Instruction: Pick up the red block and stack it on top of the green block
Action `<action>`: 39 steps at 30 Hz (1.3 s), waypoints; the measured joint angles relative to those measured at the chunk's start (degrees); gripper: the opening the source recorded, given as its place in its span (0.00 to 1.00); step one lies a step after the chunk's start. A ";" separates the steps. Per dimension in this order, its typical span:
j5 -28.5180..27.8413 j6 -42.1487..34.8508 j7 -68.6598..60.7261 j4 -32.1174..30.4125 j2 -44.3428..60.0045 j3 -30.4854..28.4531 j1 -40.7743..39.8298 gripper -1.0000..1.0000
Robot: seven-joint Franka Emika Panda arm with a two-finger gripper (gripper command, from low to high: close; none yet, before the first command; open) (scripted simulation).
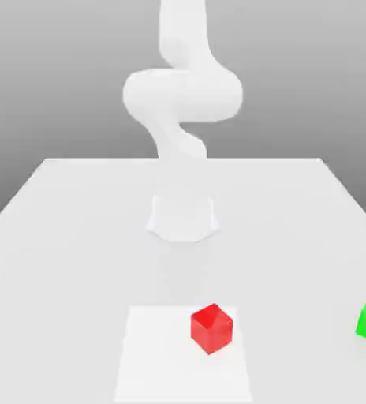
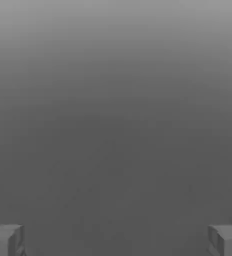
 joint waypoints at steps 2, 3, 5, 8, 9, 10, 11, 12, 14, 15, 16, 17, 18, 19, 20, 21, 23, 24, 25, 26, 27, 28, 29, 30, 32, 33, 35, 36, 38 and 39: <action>-2.06 2.58 -1.26 -2.57 4.61 1.06 -0.15 0.50; -3.00 3.82 -1.92 -3.81 6.87 1.43 -0.19 0.50; -4.65 6.25 -3.35 -6.25 11.32 1.95 -0.21 0.50; -6.55 9.90 -5.90 -9.88 17.92 2.16 -0.01 0.50; -7.00 11.14 -6.90 -11.10 20.13 2.09 0.14 0.50; -7.32 12.41 -8.01 -12.34 22.36 1.98 0.33 0.50; -7.50 13.72 -9.25 -13.61 24.60 1.83 0.56 0.50; -7.49 15.01 -10.59 -14.85 26.76 1.64 0.85 0.50; -6.81 17.60 -13.70 -17.32 30.89 1.26 1.55 0.50; -6.07 18.90 -15.53 -18.56 32.89 1.10 1.96 0.50; -5.00 20.22 -17.59 -19.80 34.84 1.04 2.36 0.50; -3.55 21.53 -19.92 -21.04 36.74 1.12 2.83 0.50; -1.67 22.81 -22.53 -22.28 38.59 1.33 3.52 0.50; 0.26 24.10 -25.01 -23.29 40.33 1.64 3.90 0.50; 1.20 25.34 -26.20 -23.66 41.89 1.80 4.32 0.50; 1.62 26.59 -26.74 -23.71 43.37 1.77 4.30 0.50; 1.70 29.10 -26.94 -23.44 46.32 1.64 4.06 0.50; 1.64 30.40 -26.94 -23.24 47.82 1.57 4.07 0.50; 1.47 31.70 -26.80 -23.05 49.34 1.34 4.25 0.50; 1.14 33.01 -26.57 -22.85 50.89 1.06 4.46 0.50; 0.85 34.33 -26.39 -22.67 52.46 0.71 4.74 0.50; 0.55 35.65 -26.21 -22.50 54.05 0.33 5.05 0.50; 0.36 36.63 -26.15 -22.39 55.21 0.10 5.23 0.00; 0.36 36.63 -26.15 -22.39 55.21 0.10 5.23 0.00; 0.32 36.60 -26.11 -22.39 55.21 0.10 5.21 0.00; 0.28 36.58 -26.07 -22.39 55.21 0.11 5.20 0.00; 0.07 37.04 -25.92 -22.32 55.78 -0.03 5.31 0.00; 0.15 36.62 -25.94 -22.37 55.27 0.11 5.19 0.00; 0.64 34.64 -26.21 -22.61 52.90 0.59 4.84 0.00; 1.00 33.43 -26.45 -22.78 51.46 0.81 4.70 0.00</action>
